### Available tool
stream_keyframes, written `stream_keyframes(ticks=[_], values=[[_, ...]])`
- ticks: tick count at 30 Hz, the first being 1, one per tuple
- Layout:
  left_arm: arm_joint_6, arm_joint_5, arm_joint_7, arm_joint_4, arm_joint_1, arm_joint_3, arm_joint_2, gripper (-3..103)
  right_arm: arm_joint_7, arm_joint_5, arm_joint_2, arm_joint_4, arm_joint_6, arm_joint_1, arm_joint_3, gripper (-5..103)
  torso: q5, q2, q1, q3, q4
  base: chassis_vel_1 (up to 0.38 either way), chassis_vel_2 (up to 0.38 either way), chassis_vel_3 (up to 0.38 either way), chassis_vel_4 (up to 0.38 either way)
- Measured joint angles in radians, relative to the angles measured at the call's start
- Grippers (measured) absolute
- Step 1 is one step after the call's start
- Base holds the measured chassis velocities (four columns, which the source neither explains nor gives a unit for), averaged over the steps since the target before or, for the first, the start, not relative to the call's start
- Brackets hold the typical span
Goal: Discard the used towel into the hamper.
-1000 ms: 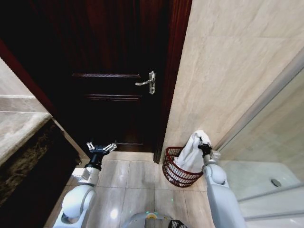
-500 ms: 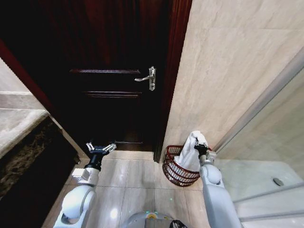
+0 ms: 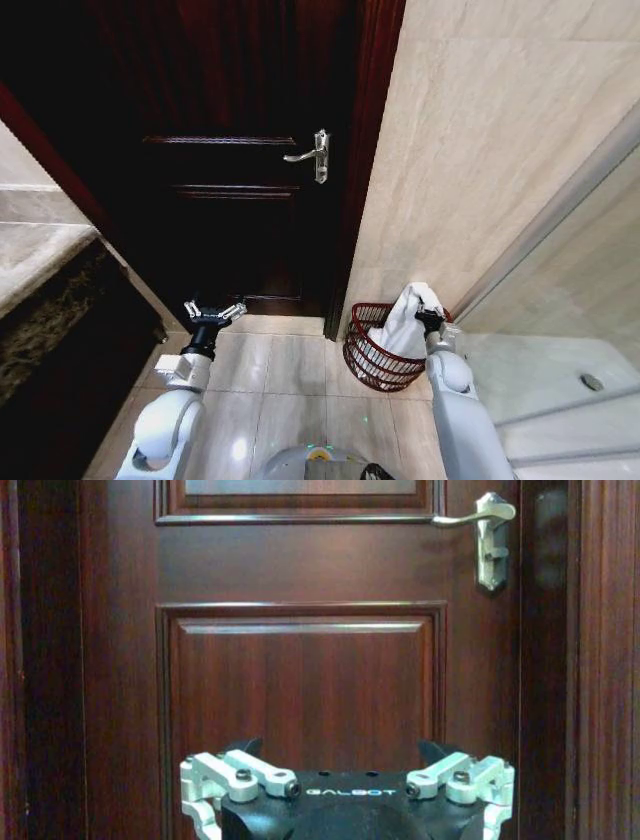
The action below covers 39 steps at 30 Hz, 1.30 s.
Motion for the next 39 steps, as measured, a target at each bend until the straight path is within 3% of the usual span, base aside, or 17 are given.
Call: stream_keyframes(ticks=[7,10,11,15,16,19,39], values=[[-0.004,-0.005,0.0,-0.004,0.008,-0.014,0.007,100,-0.014,-0.013,0.012,0.023,-0.072,-0.005,-0.008,10,-0.0001,-0.026,-0.011,-0.015,0.0001,0.0,0.0,0.0,0.0],[-0.006,-0.006,0.0,-0.003,0.008,-0.015,0.007,100,-0.012,-0.013,0.005,0.053,-0.169,-0.006,-0.004,10,-0.0001,-0.042,-0.017,-0.024,0.0001,0.0,0.0,0.0,0.0],[-0.006,-0.006,0.0,-0.003,0.008,-0.015,0.007,100,-0.012,-0.013,0.005,0.053,-0.169,-0.006,-0.004,10,-0.0001,-0.042,-0.017,-0.024,0.0001,0.0,0.0,0.0,0.0],[-0.007,-0.007,0.0,0.004,0.002,-0.011,0.004,100,-0.014,0.001,-0.014,0.108,-0.363,-0.006,0.01,10,-0.0002,-0.061,-0.025,-0.036,-0.0001,0.0,0.0,0.0,0.0],[-0.007,-0.007,0.0,0.004,0.002,-0.011,0.004,100,-0.014,0.001,-0.014,0.108,-0.363,-0.006,0.01,10,-0.0002,-0.061,-0.025,-0.036,-0.0001,0.0,0.0,0.0,0.0],[-0.009,-0.007,0.0,0.008,0.002,-0.01,0.004,100,-0.032,-0.001,-0.028,0.11,-0.458,0.016,0.017,10,-0.0001,-0.077,-0.032,-0.045,-0.0002,0.0,0.0,0.0,0.0],[-0.015,-0.009,-0.001,0.014,0.003,-0.013,0.011,100,-0.078,-0.055,-0.045,-0.055,-0.524,0.128,-0.011,10,-0.0001,-0.159,-0.064,-0.096,0.0,0.0,0.0,0.0,0.0]])
